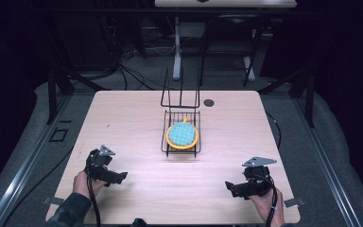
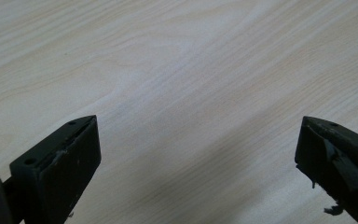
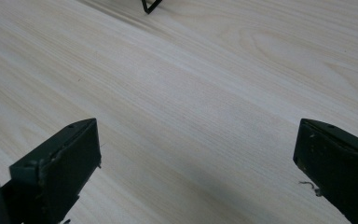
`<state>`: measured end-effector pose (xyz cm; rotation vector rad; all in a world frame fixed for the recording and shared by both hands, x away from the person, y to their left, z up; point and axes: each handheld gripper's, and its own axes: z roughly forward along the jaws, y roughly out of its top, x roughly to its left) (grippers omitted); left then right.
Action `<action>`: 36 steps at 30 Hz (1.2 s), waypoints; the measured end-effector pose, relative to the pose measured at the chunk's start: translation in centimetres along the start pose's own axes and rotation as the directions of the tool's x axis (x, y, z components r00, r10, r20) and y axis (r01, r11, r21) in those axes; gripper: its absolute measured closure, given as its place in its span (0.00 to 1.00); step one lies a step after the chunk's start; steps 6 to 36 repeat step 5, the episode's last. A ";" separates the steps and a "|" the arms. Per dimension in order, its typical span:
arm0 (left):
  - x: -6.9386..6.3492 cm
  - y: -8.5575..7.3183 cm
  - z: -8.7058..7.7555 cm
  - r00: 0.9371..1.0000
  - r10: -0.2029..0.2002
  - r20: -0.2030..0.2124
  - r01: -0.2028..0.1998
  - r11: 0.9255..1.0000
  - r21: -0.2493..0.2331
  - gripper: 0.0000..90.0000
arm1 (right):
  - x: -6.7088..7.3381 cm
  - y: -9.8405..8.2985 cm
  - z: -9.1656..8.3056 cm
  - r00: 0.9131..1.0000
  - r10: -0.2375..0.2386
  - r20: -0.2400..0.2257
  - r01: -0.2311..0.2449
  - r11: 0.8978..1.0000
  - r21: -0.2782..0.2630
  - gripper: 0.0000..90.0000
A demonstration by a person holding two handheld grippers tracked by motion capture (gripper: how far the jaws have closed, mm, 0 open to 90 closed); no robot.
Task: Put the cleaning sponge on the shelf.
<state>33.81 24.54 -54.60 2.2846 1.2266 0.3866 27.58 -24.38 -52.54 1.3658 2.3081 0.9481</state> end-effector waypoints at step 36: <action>0.1 0.0 0.0 1.000 -0.007 0.015 0.007 1.000 -0.018 0.00 | -0.1 0.0 0.1 1.000 -0.004 -0.008 0.004 1.000 0.007 0.00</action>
